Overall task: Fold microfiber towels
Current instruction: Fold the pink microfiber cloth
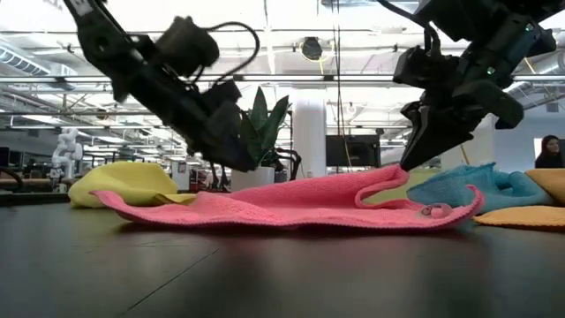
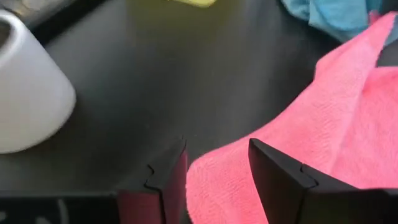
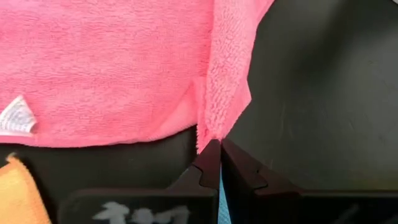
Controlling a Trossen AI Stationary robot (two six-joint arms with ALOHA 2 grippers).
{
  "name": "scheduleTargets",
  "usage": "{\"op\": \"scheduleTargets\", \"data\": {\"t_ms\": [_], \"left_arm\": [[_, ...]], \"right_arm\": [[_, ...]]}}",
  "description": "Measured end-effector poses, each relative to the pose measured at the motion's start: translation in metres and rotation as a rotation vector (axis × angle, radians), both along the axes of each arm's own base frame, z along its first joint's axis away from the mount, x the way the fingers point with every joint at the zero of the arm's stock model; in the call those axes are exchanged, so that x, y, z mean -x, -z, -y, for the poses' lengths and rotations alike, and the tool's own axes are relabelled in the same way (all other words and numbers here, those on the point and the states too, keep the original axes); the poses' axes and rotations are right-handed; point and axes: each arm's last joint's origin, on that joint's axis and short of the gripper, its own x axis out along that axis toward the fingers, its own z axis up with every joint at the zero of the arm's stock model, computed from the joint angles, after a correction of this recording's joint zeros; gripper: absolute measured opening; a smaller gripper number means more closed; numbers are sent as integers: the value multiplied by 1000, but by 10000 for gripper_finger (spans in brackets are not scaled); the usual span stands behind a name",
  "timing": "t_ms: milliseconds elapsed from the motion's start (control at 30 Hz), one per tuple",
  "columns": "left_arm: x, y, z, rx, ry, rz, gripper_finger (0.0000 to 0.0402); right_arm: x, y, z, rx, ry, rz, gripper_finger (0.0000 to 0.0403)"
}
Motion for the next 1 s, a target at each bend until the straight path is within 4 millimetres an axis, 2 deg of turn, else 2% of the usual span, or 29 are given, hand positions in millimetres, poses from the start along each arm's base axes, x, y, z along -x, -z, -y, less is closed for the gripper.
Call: {"op": "scheduleTargets", "data": {"t_ms": [133,300,367,467,533,600,700,800,867,1000], "left_arm": [[-4,21,-15,59,18,-29,175],[-5,44,-21,62,-22,-99,168],[-6,46,-21,60,-24,-99,150],[-7,45,-18,48,-14,-103,95],[-5,40,-15,39,11,-109,42],[-4,30,-10,22,23,-91,14],[-4,2,1,-76,-17,-14,12],[1,-21,19,-203,-32,25,5],[3,-32,33,-281,-31,53,6],[7,-37,61,-404,-12,34,4]], "right_arm": [[-1,-1,-3,-2,-11,13,0],[-2,-2,-3,-5,-13,30,0],[-2,-2,-3,-4,-13,29,0],[-2,-2,-3,-5,-12,29,0],[-2,-2,-3,-2,-10,27,0],[0,-1,0,40,22,14,0],[5,-2,6,211,144,9,0],[7,-10,14,416,328,80,0],[7,-16,16,494,394,133,0],[1,-20,10,421,265,164,0]]}}
